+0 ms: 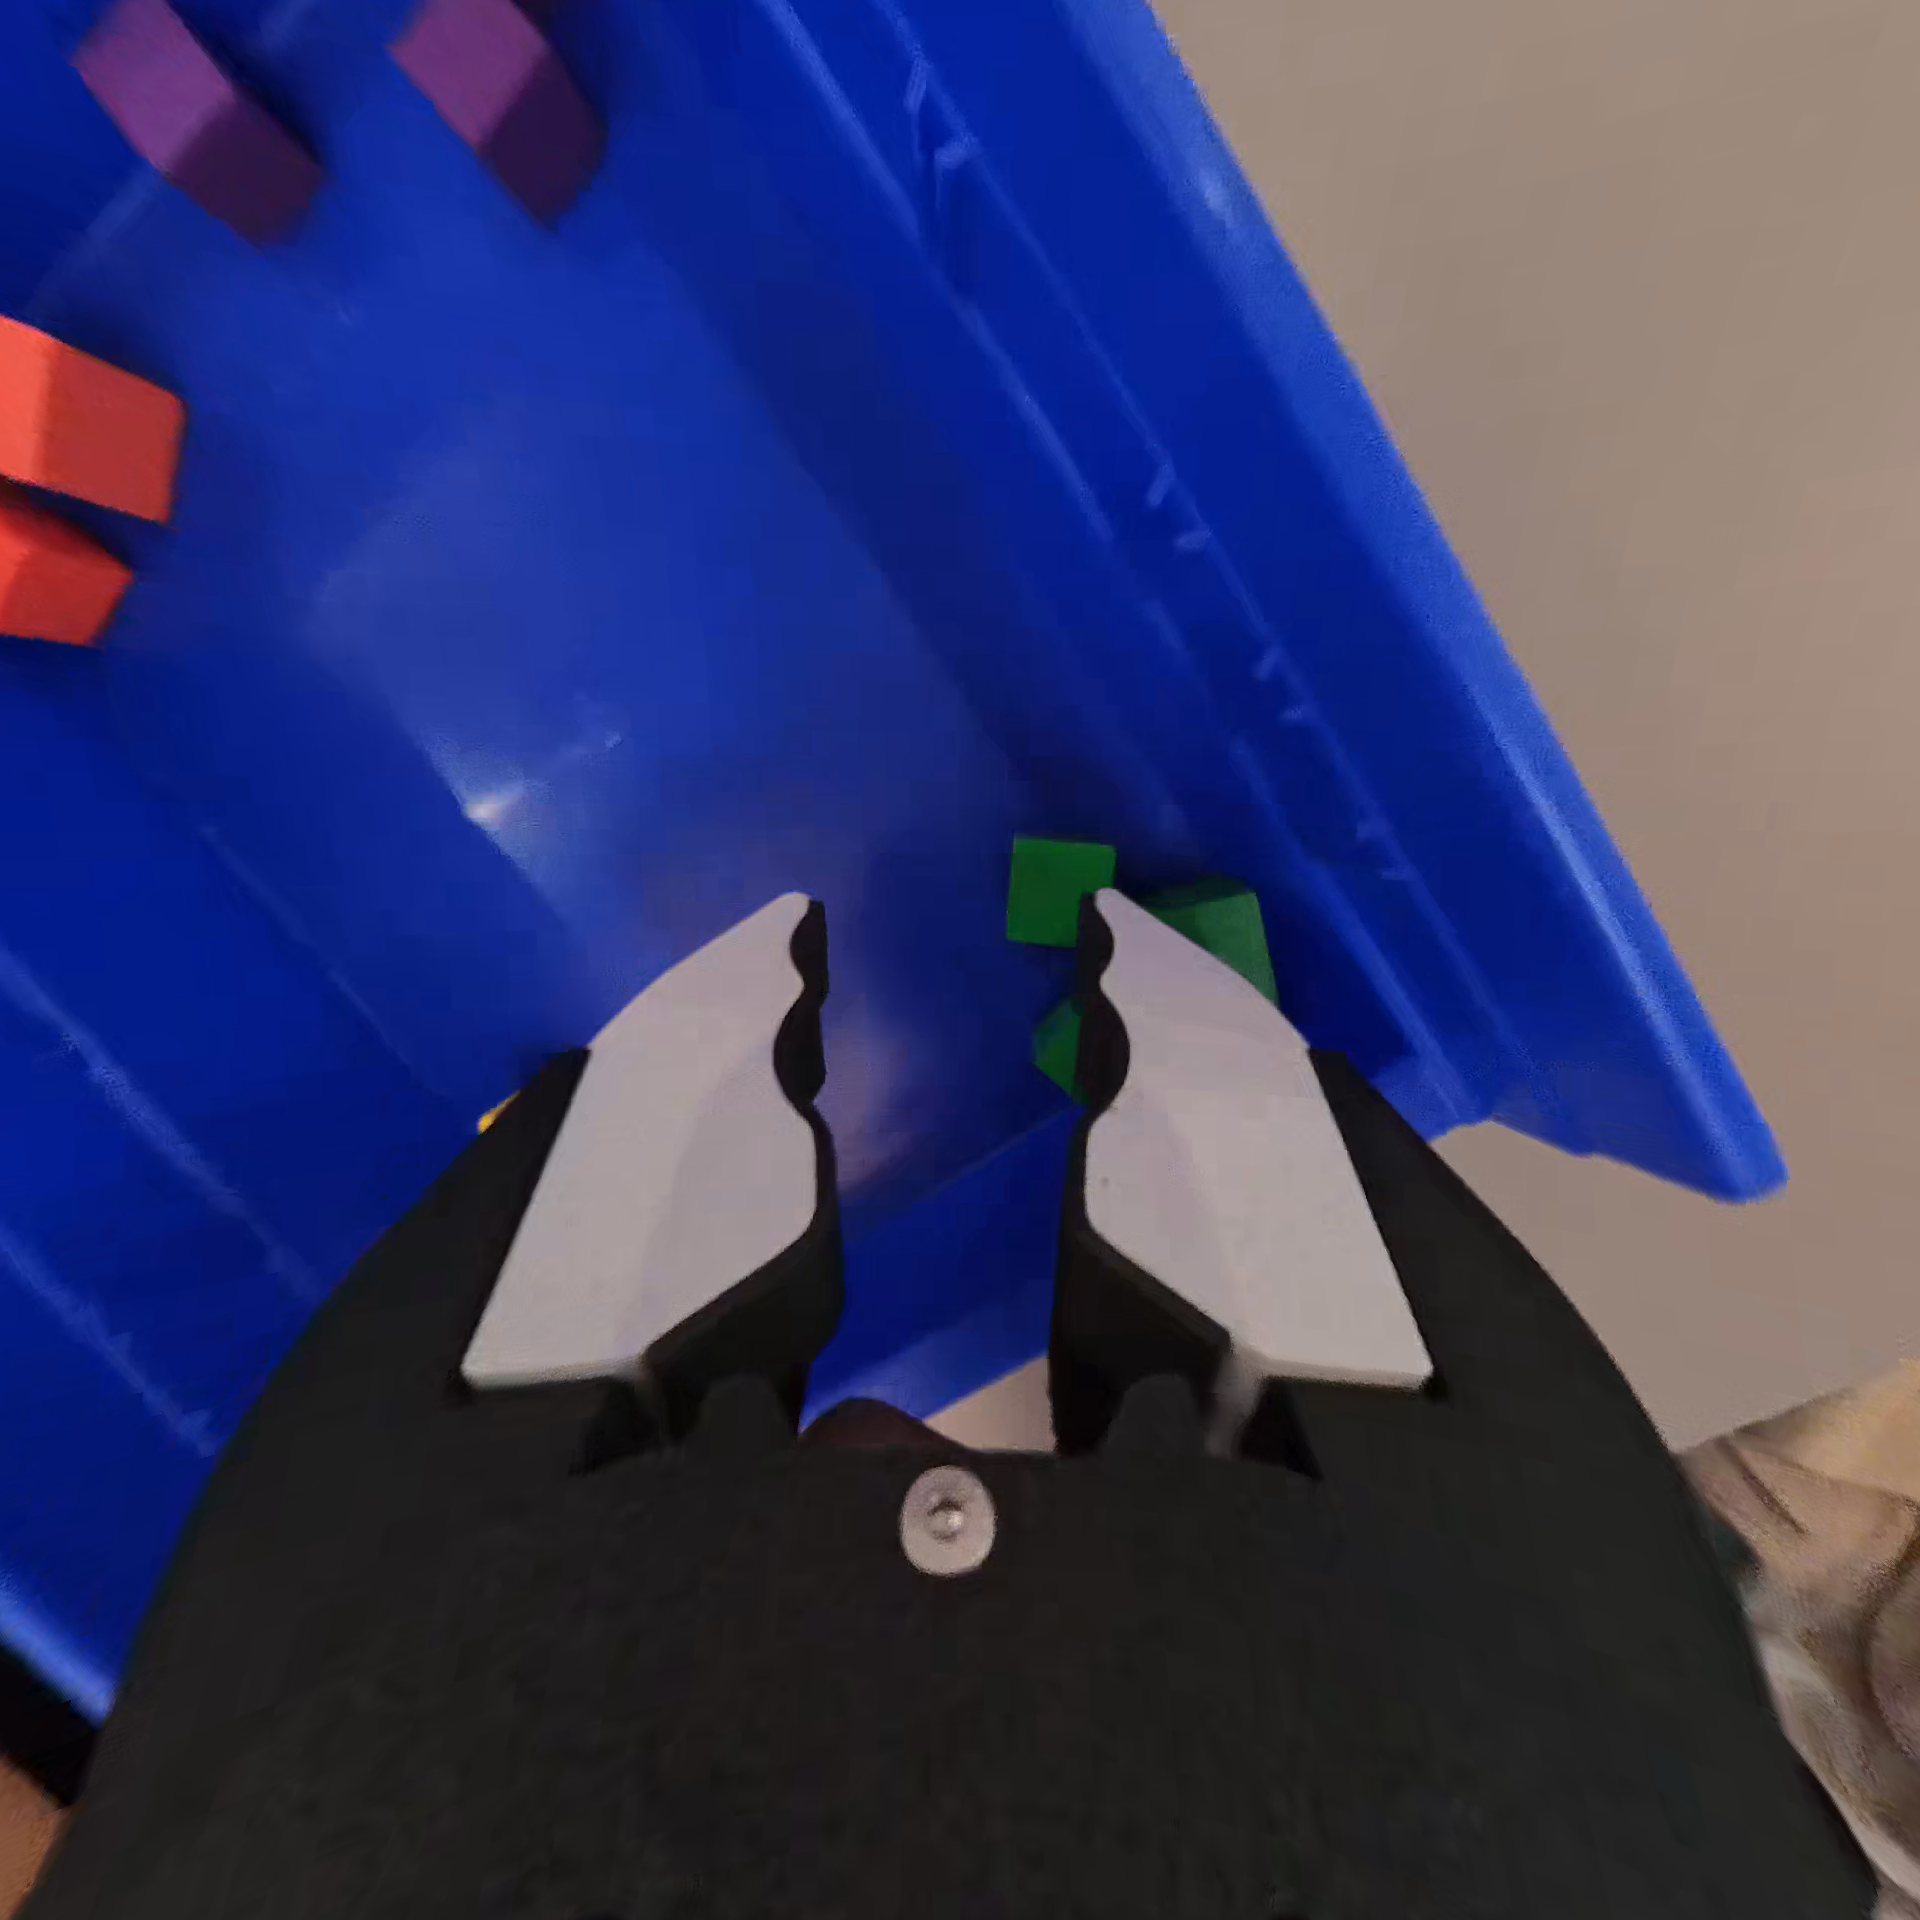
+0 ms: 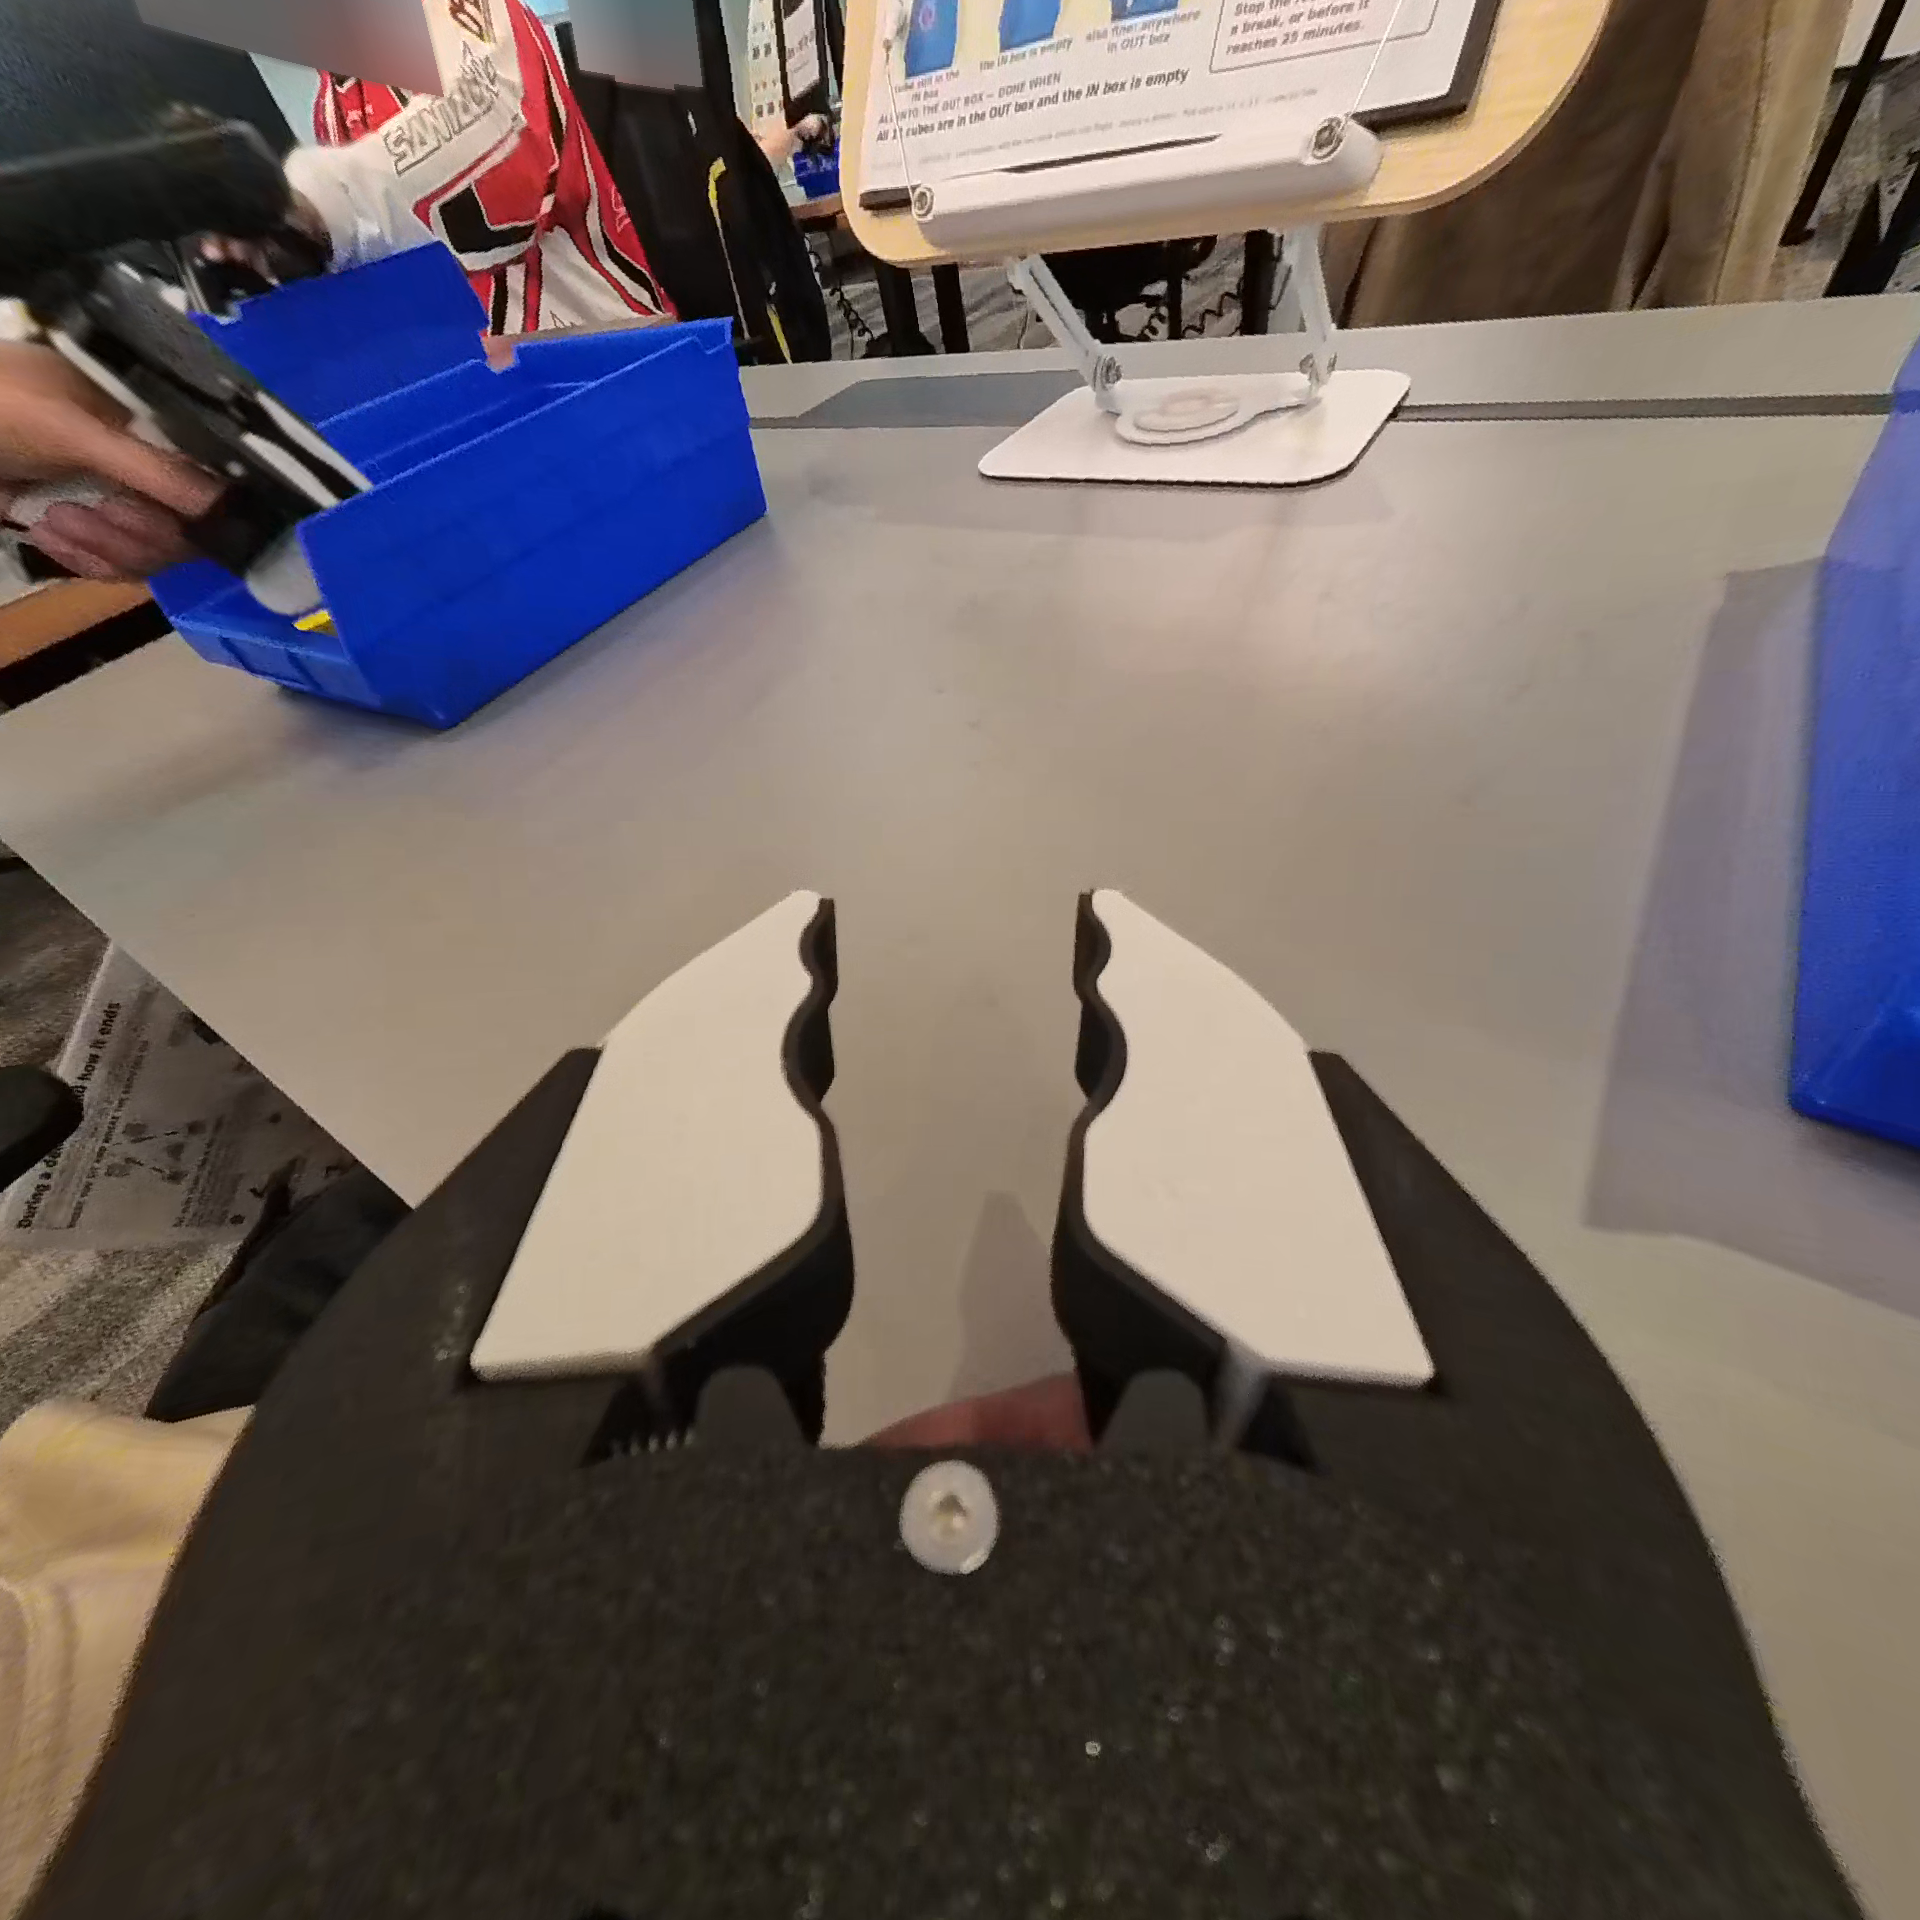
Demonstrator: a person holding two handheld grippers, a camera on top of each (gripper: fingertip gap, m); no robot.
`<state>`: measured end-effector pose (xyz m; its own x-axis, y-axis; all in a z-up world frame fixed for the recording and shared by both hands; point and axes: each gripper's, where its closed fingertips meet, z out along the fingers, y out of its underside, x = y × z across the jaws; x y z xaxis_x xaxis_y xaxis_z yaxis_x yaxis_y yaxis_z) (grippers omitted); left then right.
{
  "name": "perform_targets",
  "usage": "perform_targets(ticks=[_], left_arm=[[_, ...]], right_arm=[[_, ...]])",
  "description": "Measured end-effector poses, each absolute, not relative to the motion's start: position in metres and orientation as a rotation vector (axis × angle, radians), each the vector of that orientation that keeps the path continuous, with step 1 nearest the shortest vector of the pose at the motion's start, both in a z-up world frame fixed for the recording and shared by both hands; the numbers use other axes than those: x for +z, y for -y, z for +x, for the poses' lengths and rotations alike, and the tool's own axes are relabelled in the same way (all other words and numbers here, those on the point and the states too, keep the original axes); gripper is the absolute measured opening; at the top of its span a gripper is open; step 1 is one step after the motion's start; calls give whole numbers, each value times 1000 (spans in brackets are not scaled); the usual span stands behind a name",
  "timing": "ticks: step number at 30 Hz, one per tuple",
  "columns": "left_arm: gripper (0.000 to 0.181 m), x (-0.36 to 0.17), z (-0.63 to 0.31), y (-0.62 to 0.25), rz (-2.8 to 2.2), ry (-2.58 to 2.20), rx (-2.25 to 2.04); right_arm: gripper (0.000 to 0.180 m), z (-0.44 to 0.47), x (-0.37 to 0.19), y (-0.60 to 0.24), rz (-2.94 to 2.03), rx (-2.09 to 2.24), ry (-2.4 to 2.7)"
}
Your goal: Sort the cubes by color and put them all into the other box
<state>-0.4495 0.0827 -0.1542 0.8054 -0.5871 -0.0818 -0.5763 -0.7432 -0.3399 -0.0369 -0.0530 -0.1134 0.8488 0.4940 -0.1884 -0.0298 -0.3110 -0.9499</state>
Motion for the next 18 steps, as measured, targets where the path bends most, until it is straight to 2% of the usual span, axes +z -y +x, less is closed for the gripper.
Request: perform_targets(ticks=[12, 16, 18], left_arm=[[45, -171, -434, -71, -2797, -1029, -350], [40, -176, -430, -69, -2798, -1060, -396], [30, -178, -428, -71, -2810, -1046, -432]], right_arm=[[41, -39, -123, 56, -1856, 586, 347], [41, -41, -124, 55, -1864, 598, 352], [40, -43, -125, 54, -1868, 604, 360]])
